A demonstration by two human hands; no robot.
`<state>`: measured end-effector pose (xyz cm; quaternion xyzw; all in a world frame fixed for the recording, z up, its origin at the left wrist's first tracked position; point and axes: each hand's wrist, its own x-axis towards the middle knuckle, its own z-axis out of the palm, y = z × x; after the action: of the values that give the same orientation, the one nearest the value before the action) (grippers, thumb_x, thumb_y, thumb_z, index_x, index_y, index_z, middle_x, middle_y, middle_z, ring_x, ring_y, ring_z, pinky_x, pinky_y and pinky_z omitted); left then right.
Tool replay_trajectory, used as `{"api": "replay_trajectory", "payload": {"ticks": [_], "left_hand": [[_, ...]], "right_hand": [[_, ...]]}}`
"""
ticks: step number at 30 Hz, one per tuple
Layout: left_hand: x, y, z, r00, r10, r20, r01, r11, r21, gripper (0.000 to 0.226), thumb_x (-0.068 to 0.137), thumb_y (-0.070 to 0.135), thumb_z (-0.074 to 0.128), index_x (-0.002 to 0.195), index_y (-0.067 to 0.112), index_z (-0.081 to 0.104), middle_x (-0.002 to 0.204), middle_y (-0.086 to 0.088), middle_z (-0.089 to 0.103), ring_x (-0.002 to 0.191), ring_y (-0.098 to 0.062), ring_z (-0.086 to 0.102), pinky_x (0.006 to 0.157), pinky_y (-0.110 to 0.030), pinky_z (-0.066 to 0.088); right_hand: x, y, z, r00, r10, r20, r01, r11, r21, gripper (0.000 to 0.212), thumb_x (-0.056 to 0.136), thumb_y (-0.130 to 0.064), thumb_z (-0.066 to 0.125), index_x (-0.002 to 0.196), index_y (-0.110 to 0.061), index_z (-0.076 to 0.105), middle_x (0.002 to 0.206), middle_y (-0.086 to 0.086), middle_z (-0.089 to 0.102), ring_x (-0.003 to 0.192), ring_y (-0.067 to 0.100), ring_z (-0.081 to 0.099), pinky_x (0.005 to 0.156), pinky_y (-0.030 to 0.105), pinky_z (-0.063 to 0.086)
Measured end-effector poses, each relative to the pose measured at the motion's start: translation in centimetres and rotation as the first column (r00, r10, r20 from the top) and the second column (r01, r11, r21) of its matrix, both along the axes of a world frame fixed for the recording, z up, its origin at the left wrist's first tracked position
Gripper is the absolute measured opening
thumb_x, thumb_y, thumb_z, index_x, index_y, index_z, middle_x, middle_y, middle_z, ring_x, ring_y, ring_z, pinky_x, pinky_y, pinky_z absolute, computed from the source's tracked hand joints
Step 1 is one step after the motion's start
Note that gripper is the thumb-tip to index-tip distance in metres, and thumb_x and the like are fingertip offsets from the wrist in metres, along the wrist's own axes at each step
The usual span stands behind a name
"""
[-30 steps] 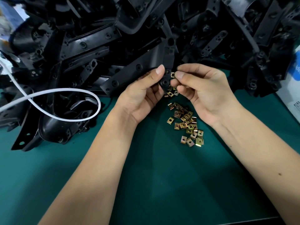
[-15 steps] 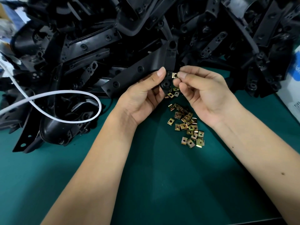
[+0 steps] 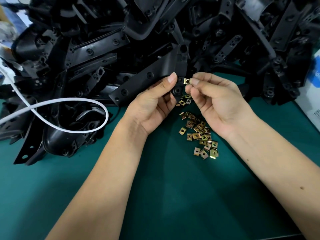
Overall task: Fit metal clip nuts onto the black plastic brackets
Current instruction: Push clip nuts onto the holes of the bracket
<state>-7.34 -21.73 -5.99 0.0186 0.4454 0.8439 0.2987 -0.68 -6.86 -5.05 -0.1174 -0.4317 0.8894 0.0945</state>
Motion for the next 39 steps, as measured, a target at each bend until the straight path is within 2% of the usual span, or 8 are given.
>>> {"api": "replay_trajectory", "payload": {"ticks": [11,16,24,29,31,33,35,39], "left_hand": [[0.0,-0.2,0.2,0.999,-0.029,-0.024,0.028,0.998,-0.049,0.006,0.073,0.025,0.082,0.074,0.02,0.08,0.082,0.003,0.076,0.073,-0.006,0.072,0.062,-0.018,0.056],[0.2,0.1,0.3,1.0,-0.019,0.005,0.019,0.994,-0.104,0.022,0.067,0.024,0.082,0.086,0.017,0.074,0.079,0.003,0.074,0.065,-0.005,0.068,0.054,-0.016,0.054],[0.6,0.8,0.5,0.999,-0.004,-0.032,0.0,0.989,-0.145,0.016,0.065,0.021,0.081,0.078,0.02,0.072,0.073,0.009,0.072,0.063,-0.001,0.066,0.058,-0.014,0.054],[0.4,0.5,0.6,0.989,0.048,-0.14,-0.074,0.98,-0.183,0.008,0.064,0.02,0.083,0.063,0.024,0.075,0.075,0.008,0.073,0.066,-0.005,0.064,0.06,-0.017,0.054],[-0.1,0.2,0.5,0.982,0.09,-0.166,-0.112,0.985,-0.128,0.009,0.067,0.021,0.082,0.073,0.021,0.075,0.082,0.005,0.076,0.07,-0.005,0.066,0.06,-0.017,0.053],[-0.7,-0.3,0.3,0.98,0.132,-0.15,-0.144,0.987,-0.075,0.019,0.071,0.025,0.08,0.086,0.019,0.072,0.091,0.002,0.078,0.071,-0.004,0.066,0.062,-0.015,0.053],[-1.1,-0.7,0.0,0.978,0.156,-0.138,-0.169,0.982,-0.086,0.016,0.079,0.027,0.079,0.09,0.017,0.073,0.097,0.001,0.079,0.074,-0.004,0.066,0.064,-0.015,0.053],[-1.5,-1.2,-0.3,0.979,0.15,-0.14,-0.166,0.98,-0.108,0.018,0.093,0.031,0.073,0.1,0.014,0.076,0.095,0.002,0.077,0.087,-0.01,0.071,0.07,-0.018,0.054]], "right_hand": [[0.2,0.0,0.0,0.999,-0.001,-0.047,0.005,0.995,0.102,0.01,0.088,0.006,0.069,0.09,-0.004,0.07,0.076,0.006,0.072,0.07,0.015,0.072,0.063,0.018,0.057],[0.5,-0.4,-0.3,0.999,-0.048,0.0,0.047,0.977,0.207,0.011,0.091,0.003,0.07,0.09,-0.008,0.071,0.074,0.002,0.069,0.063,0.013,0.064,0.057,0.022,0.053],[0.5,-0.6,-0.5,0.993,-0.118,-0.002,0.114,0.953,0.28,0.011,0.089,0.002,0.075,0.091,-0.008,0.072,0.07,0.003,0.066,0.057,0.012,0.06,0.054,0.022,0.051],[0.1,0.7,0.0,0.998,-0.06,-0.03,0.067,0.868,0.493,0.011,0.09,-0.002,0.076,0.097,-0.007,0.069,0.069,0.003,0.07,0.055,0.015,0.063,0.049,0.025,0.05],[0.1,1.5,0.2,0.998,-0.004,-0.069,0.05,0.721,0.691,0.011,0.09,-0.011,0.079,0.096,-0.01,0.069,0.074,0.005,0.073,0.057,0.018,0.063,0.047,0.03,0.05],[0.1,1.9,0.4,0.985,0.166,-0.044,-0.009,0.303,0.953,0.012,0.085,-0.025,0.084,0.087,-0.02,0.073,0.079,-0.004,0.073,0.068,0.016,0.064,0.062,0.038,0.053],[0.5,1.8,0.6,0.926,0.349,0.145,-0.125,-0.078,0.989,0.014,0.077,-0.04,0.086,0.082,-0.03,0.077,0.082,-0.014,0.069,0.086,0.013,0.06,0.083,0.04,0.048],[0.4,1.6,0.7,0.855,0.403,0.328,-0.241,-0.251,0.937,0.022,0.074,-0.048,0.087,0.09,-0.036,0.078,0.091,-0.014,0.062,0.099,0.011,0.05,0.093,0.034,0.041]]}}
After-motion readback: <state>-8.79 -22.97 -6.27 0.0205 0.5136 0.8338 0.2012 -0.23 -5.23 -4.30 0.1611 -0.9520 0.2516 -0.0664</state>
